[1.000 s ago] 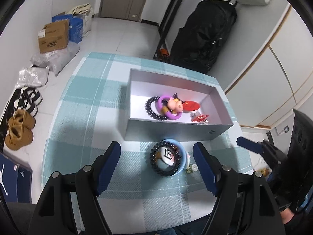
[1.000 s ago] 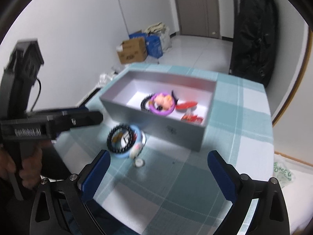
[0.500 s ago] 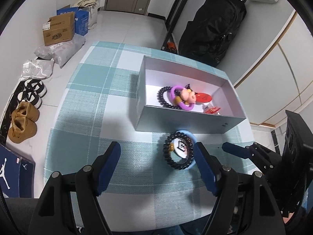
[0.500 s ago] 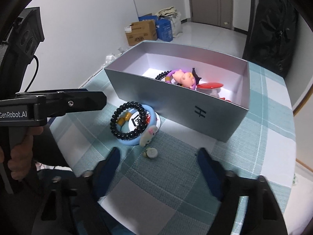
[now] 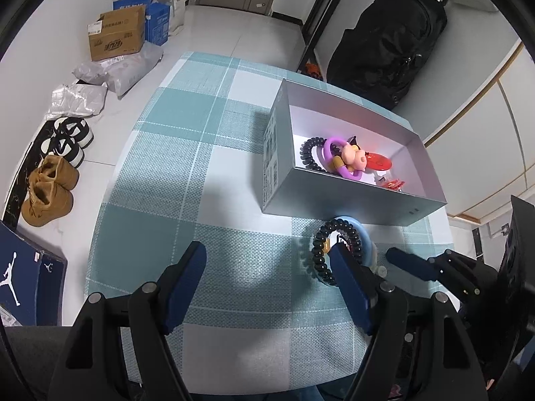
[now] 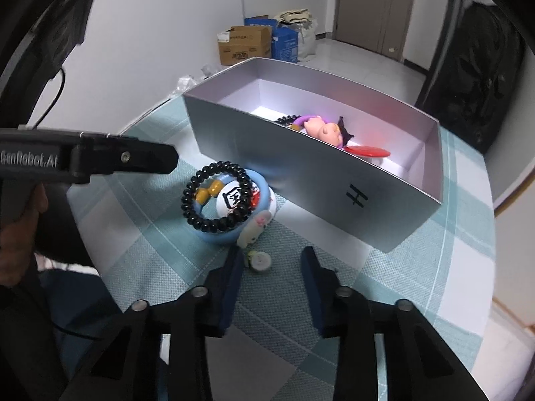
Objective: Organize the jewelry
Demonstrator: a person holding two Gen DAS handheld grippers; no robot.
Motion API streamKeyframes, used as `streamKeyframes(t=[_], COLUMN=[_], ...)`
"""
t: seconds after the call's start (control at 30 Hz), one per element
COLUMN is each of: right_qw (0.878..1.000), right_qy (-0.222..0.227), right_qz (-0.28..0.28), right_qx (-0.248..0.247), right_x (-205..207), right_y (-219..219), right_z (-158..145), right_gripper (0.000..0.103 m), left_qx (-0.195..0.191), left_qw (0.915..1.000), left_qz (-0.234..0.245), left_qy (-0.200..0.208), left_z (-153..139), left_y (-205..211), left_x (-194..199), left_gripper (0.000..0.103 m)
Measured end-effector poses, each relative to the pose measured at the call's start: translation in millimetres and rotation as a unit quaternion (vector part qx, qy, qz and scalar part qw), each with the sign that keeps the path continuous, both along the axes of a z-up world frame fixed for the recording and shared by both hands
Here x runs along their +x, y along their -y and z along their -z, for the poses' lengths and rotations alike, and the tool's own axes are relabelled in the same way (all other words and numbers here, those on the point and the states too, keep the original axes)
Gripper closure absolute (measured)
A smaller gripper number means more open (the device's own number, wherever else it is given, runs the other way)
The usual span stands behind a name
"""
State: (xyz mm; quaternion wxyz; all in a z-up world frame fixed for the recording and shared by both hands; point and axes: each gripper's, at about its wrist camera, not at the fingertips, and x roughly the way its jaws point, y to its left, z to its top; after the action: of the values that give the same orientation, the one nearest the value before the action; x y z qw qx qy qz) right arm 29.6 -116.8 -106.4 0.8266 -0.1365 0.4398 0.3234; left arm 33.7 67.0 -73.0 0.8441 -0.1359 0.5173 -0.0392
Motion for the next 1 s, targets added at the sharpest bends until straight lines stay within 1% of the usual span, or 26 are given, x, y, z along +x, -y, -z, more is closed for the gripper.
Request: streamKeyframes(t=[0.13,0.23,0.37,0.4,0.43,0.57,0.63,0.67,0.73,0.77,0.8,0.87,1.0], right_qw=[1.000,1.000,1.000,1.000,1.000,1.000,1.000,1.000,1.000,1.000,1.000,1.000,0.999], right_qy=[0.005,0.005,-0.005,-0.004,-0.004,-0.002,-0.005,-0.005,-0.005,-0.006,-0.008,-0.012,-0.020], right_qz=[-0.012,-0.009,-0.004,-0.004,-0.004,-0.002,0.000,0.000,0.001,0.001,0.003,0.007,0.021], right_qx=[-0.004,-0.005,0.003,0.001,0.000,0.002,0.002,0.002,0.001,0.001,0.002,0.006,0.016], right_x=[-6.4,-8.7,-6.2,-6.9,-7.2,-6.6,-2.9,-2.1,-1.4,-1.0,-0.7,0.3,5.1], right_y=[-6.0,-6.6,-5.2,-5.4,-5.9,-7.0,-6.9,-6.7,-6.5,-6.5,-5.8,-3.8,3.8], right_z=[0.1,-0.7,-2.3,-2.7,-3.3,-7.3,-7.5,-7.5,-8.0,-8.3,-8.6,-9.4,-11.8], right_gripper=[0.088,0.088,0.089,0.089,0.090,0.092,0.092,0.092,0.092,0.092,0.092,0.092,0.092], left_qx=[-0.004,0.005,0.006,0.006,0.004,0.005,0.007,0.009,0.021,0.024,0.023,0.019,0.018], left_qw=[0.9999,0.9996,0.9993,0.9993,0.9993,0.9992,0.9990,0.9988,0.9984,0.9982,0.9982,0.9979,0.9978], left_qz=[0.011,0.023,0.033,0.033,0.035,0.040,0.044,0.047,0.052,0.054,0.056,0.061,0.064], left_qy=[0.008,0.018,0.015,0.014,0.012,0.001,-0.003,-0.003,0.000,0.000,-0.001,-0.003,0.001], left_z=[-1.6,-3.3,0.8,1.5,2.9,8.5,10.6,11.2,11.0,11.3,11.9,12.3,9.3], left_y=[4.9,10.9,16.7,17.0,17.5,20.3,22.5,24.1,27.4,28.1,28.3,29.0,28.8], left_x=[0.8,1.5,4.4,5.2,6.4,8.8,9.7,9.6,9.3,9.2,9.3,8.9,7.4], left_gripper=[0.030,0.030,0.031,0.036,0.043,0.057,0.071,0.074,0.087,0.089,0.095,0.097,0.098])
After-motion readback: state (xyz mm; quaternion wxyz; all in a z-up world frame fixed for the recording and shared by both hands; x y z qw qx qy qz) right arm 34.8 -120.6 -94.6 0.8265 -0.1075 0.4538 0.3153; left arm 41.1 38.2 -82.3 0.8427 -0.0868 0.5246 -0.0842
